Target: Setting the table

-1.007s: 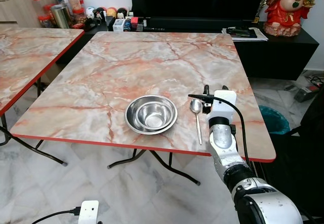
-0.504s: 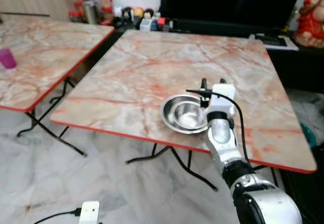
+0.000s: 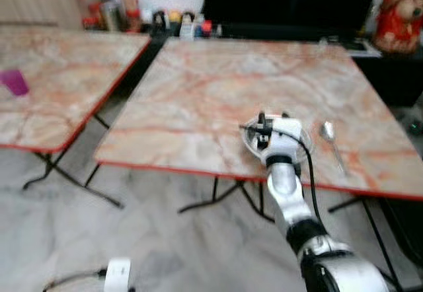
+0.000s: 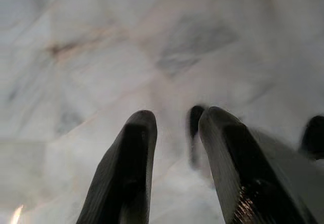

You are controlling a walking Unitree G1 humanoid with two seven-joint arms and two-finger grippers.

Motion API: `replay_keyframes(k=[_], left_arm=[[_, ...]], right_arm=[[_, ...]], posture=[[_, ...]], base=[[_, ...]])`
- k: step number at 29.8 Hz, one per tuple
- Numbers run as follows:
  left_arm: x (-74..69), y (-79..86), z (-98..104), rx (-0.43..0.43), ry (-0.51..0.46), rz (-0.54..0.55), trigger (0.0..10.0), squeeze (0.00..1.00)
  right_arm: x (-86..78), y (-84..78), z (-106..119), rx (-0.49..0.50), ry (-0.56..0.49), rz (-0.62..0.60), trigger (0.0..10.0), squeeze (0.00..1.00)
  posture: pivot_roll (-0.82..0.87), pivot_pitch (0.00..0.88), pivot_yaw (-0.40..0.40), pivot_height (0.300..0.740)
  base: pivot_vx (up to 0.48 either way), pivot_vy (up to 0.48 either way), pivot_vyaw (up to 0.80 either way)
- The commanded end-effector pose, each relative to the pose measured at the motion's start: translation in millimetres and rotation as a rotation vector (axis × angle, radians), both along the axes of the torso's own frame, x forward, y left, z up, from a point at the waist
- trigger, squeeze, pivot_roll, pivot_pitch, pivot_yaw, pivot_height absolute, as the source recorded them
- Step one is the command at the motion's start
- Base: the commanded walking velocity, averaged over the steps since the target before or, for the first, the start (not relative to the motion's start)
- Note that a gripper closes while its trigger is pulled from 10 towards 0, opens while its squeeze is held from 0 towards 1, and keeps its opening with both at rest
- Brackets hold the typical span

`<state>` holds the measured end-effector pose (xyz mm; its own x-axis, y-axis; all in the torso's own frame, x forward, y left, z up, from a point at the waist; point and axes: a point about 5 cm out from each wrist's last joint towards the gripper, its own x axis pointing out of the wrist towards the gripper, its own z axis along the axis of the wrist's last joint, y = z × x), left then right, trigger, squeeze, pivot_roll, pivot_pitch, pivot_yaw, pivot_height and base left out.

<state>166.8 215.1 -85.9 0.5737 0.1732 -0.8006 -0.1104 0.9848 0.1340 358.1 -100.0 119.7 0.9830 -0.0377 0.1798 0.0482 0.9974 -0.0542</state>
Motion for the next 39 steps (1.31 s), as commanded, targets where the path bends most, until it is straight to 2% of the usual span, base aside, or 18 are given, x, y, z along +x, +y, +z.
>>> replay_keyframes(k=[1,12,19,23,26,27,30,32,35,38,39], left_arm=[[0.3,-1.5,-0.3,-0.006,0.001,0.007,10.0,0.0],[-0.6,-2.0,-0.7,-0.005,0.005,-0.001,10.0,0.0],[-0.8,1.5,-0.1,0.002,0.001,0.009,10.0,0.0],[-0.7,1.5,0.0,0.002,0.001,0.01,10.0,0.0],[-1.8,1.1,-0.6,0.002,0.004,0.007,10.0,0.0],[-1.8,1.1,-0.6,0.002,0.004,0.007,10.0,0.0],[-1.7,1.3,-0.5,0.004,0.004,0.001,10.0,0.0],[-1.5,1.3,-0.4,0.005,0.004,0.0,10.0,0.0],[1.0,1.9,0.7,0.008,0.001,-0.007,10.0,0.0],[1.9,2.1,1.2,0.009,-0.001,-0.008,10.0,0.0],[2.0,2.1,1.2,0.009,-0.002,-0.009,10.0,0.0]], right_arm=[[1.5,-5.0,1.5,-0.016,0.001,-0.001,10.0,0.0],[-5.4,-6.7,-14.0,-0.033,0.054,0.018,10.0,0.0],[-17.7,-17.8,-46.1,-0.049,0.197,0.016,10.0,0.0],[-19.2,-19.2,-49.1,-0.059,0.209,0.015,10.0,0.0],[-34.7,-32.6,-78.3,-0.064,0.347,0.009,10.0,0.0],[-34.7,-32.6,-78.3,-0.064,0.347,0.009,10.0,0.0],[-51.1,-39.8,-101.9,-0.037,0.462,0.03,10.0,0.0],[-55.5,-42.3,-107.6,-0.03,0.491,0.027,10.0,0.0],[-72.0,-49.7,-127.6,-0.029,0.603,0.01,10.0,0.0],[-82.3,-53.8,-138.5,-0.05,0.667,0.003,10.0,0.0],[-91.2,-58.3,-147.3,-0.056,0.723,-0.012,10.0,0.0]], posture=[[0.05,0.0,0.009,0.74],[0.05,0.0,0.012,0.74],[0.07,0.0,-0.002,0.74],[0.07,0.0,-0.002,0.74],[0.07,0.0,0.001,0.74],[0.07,0.0,0.001,0.74],[0.06,0.0,0.003,0.74],[0.07,0.0,0.006,0.74],[0.06,0.0,0.008,0.74],[0.06,0.0,0.01,0.74],[0.06,0.0,0.01,0.74]], base=[[0.0,0.48,0.0],[0.0,0.48,0.0],[0.0,0.48,0.0],[0.0,0.48,0.0],[0.0,0.48,0.0],[0.0,0.48,0.0],[0.0,0.48,0.0],[0.0,0.48,0.0],[0.0,0.48,0.0],[0.0,0.48,0.0],[0.0,0.48,0.0]])
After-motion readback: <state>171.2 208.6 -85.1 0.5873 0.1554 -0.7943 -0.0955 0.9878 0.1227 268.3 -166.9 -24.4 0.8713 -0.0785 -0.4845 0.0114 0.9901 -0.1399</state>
